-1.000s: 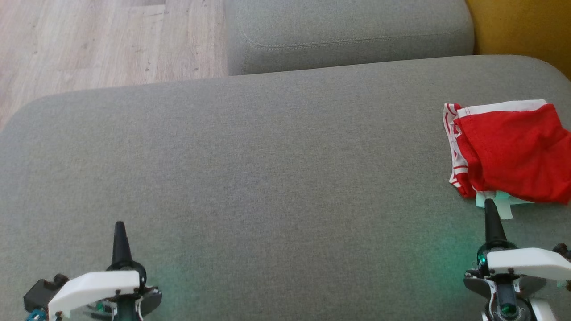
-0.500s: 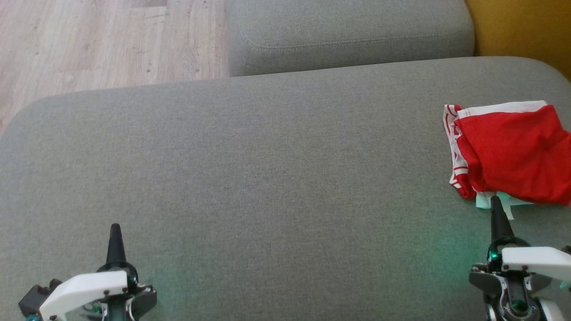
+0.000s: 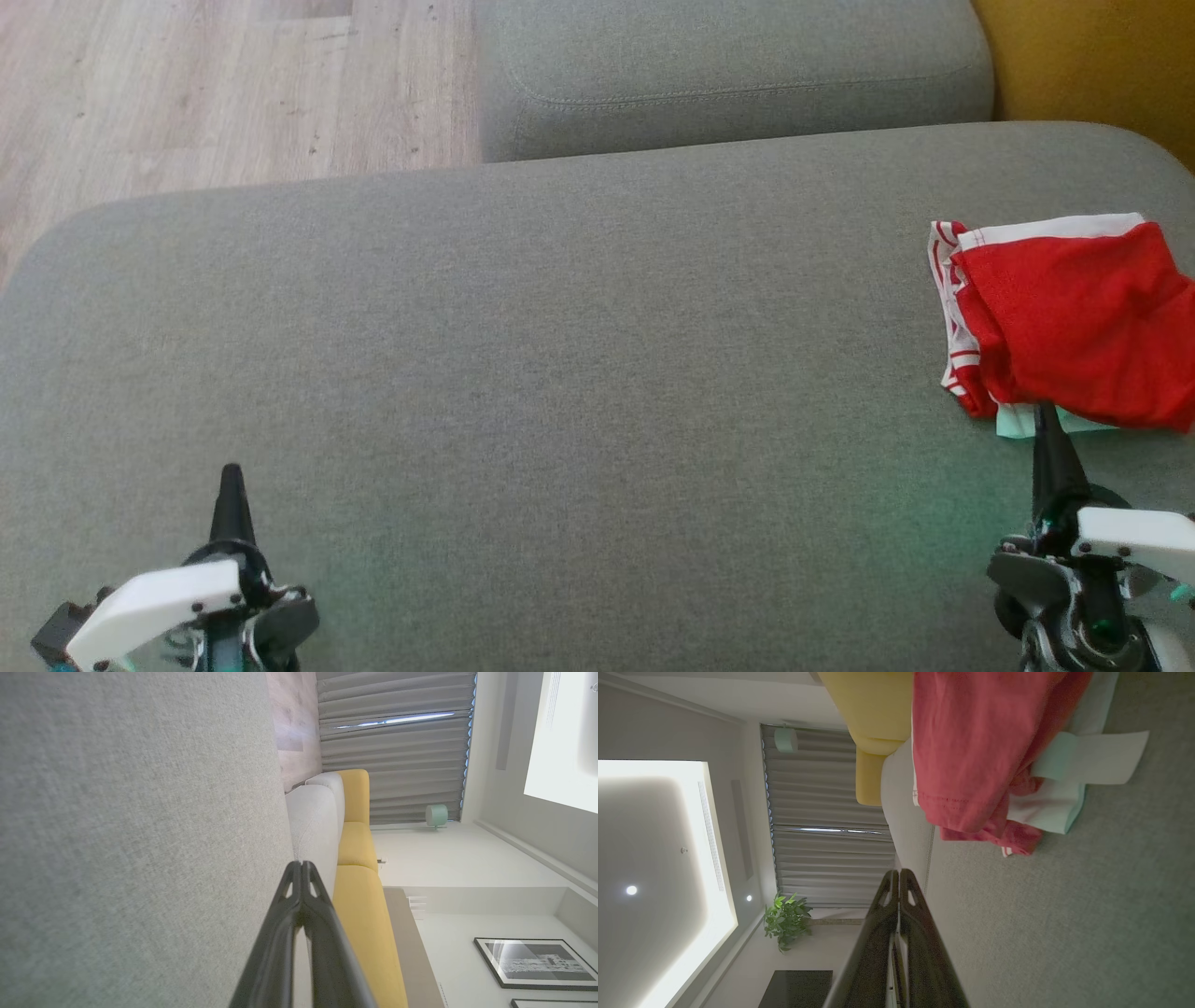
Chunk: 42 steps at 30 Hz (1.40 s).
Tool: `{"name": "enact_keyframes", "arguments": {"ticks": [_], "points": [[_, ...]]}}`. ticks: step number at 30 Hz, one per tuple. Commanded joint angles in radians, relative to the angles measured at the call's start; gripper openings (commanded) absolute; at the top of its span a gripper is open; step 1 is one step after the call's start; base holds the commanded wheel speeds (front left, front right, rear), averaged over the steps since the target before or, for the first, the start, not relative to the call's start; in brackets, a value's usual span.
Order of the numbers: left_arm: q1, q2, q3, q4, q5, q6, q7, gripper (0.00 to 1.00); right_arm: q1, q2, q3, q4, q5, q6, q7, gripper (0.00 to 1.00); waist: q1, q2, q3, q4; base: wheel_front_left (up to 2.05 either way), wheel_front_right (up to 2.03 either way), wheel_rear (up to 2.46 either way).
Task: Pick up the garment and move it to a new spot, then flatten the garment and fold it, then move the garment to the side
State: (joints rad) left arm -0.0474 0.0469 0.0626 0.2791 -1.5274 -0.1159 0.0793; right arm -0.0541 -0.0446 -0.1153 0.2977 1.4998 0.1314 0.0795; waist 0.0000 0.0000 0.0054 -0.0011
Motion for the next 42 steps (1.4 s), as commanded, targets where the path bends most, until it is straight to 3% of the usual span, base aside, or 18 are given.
{"name": "enact_keyframes", "arguments": {"ticks": [1,7,42], "points": [[-0.056,0.006,0.035,-0.034,-0.02,-0.011,0.011,0.0,-0.051,-0.008,0.012,-0.045,0.03,-0.001,0.011,0.0,0.0,0.0,0.0,0.0,0.0,0.0,0.0],[-0.06,0.006,0.049,-0.034,-0.083,-0.015,0.032,0.0,-0.054,-0.008,0.004,-0.053,0.11,-0.001,0.032,0.0,0.0,0.0,-0.002,0.001,0.0,0.0,0.0],[-0.061,0.005,0.05,-0.034,-0.082,-0.015,0.033,0.0,-0.054,-0.007,0.002,-0.053,0.109,-0.001,0.033,0.0,0.0,0.0,-0.002,0.001,0.0,0.0,0.0]]}}
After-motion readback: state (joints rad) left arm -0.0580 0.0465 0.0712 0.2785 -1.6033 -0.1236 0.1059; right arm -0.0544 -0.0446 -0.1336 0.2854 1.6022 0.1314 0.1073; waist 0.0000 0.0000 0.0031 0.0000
